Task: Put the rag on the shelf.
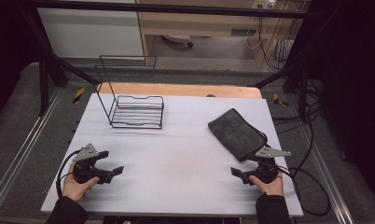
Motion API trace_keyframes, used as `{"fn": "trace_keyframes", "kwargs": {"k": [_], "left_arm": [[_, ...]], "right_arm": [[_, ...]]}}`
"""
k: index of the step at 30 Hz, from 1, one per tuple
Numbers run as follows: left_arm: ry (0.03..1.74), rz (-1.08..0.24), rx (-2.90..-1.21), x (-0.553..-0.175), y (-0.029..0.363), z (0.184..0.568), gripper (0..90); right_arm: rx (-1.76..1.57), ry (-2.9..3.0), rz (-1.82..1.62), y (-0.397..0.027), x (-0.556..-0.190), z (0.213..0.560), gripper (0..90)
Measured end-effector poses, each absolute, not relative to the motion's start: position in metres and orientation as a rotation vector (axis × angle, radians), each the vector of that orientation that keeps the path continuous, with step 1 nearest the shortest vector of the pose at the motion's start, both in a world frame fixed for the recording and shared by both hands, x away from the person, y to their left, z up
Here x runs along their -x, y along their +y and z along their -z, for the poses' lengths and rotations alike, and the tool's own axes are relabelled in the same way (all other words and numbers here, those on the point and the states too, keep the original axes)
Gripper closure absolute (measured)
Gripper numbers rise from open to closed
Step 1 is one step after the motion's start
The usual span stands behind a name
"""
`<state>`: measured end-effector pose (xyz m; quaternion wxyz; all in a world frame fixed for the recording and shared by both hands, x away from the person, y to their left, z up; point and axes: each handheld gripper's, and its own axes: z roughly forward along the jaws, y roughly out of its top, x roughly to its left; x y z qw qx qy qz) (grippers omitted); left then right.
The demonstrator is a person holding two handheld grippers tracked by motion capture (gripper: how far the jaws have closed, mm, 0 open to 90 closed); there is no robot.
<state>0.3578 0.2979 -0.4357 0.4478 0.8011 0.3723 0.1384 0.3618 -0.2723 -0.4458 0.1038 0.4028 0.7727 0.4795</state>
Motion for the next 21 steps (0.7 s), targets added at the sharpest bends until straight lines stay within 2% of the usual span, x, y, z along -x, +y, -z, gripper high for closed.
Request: {"fn": "trace_keyframes", "kwargs": {"k": [21], "left_arm": [[0.939,-0.365,-1.992,-0.3572,0.2974,0.4378,7.0]], "right_arm": [[-1.187,2.270,-1.350,-0.2705,-0.3635,0.4401,1.7]]}}
